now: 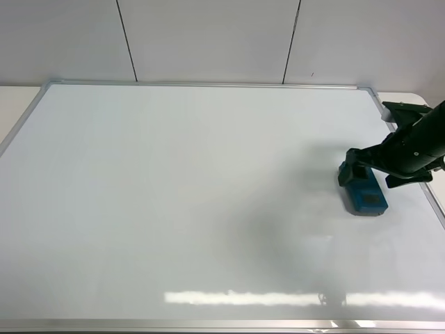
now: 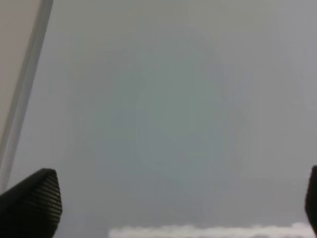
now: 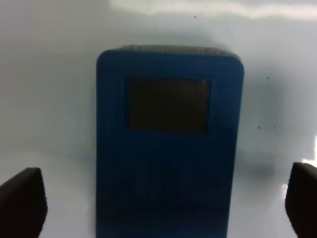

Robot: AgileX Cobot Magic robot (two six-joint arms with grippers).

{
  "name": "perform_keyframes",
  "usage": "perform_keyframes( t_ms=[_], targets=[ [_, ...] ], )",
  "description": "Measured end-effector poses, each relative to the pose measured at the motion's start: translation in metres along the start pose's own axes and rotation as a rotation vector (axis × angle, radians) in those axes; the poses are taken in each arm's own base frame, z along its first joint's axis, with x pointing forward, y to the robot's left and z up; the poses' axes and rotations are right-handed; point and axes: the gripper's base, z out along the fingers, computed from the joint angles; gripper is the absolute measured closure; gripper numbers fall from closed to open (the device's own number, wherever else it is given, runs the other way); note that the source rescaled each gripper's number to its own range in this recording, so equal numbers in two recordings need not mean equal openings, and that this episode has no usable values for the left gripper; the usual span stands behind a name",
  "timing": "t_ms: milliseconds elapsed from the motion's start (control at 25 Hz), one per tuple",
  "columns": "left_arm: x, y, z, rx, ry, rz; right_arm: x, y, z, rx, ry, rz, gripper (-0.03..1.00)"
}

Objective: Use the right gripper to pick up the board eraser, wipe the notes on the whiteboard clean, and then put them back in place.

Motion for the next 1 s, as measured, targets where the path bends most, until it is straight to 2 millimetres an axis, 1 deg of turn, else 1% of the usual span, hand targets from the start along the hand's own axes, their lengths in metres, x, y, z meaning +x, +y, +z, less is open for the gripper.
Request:
perform_keyframes(
  t_ms=[120,400,520,600,720,880,1000],
  targets=[
    [0.0,0.0,0.0,0.0,0.0,0.0,0.0,0.001,0.0,-0.006,-0.002,0.005,-0.01],
    [0.0,0.0,0.0,0.0,0.0,0.0,0.001,0.001,-0.001,-0.013,0.006,-0.014,-0.03],
    [0.0,0.0,0.0,0.0,0.0,0.0,0.0,0.004,-0.01,-0.024,-0.013,-0.018,-0.03],
    [0.0,0.0,0.0,0.0,0.0,0.0,-0.001,0.007,-0.023,-0.035,-0.051,-0.022,-0.03],
    [0.0,0.0,0.0,0.0,0.0,0.0,-0.002,0.014,-0.05,-0.059,-0.129,-0.025,-0.03],
    [0.0,0.0,0.0,0.0,0.0,0.0,0.003,0.027,-0.096,-0.103,-0.268,-0.029,-0.03],
    [0.0,0.0,0.0,0.0,0.0,0.0,0.012,0.036,-0.133,-0.121,-0.393,-0.047,-0.03]
  ],
)
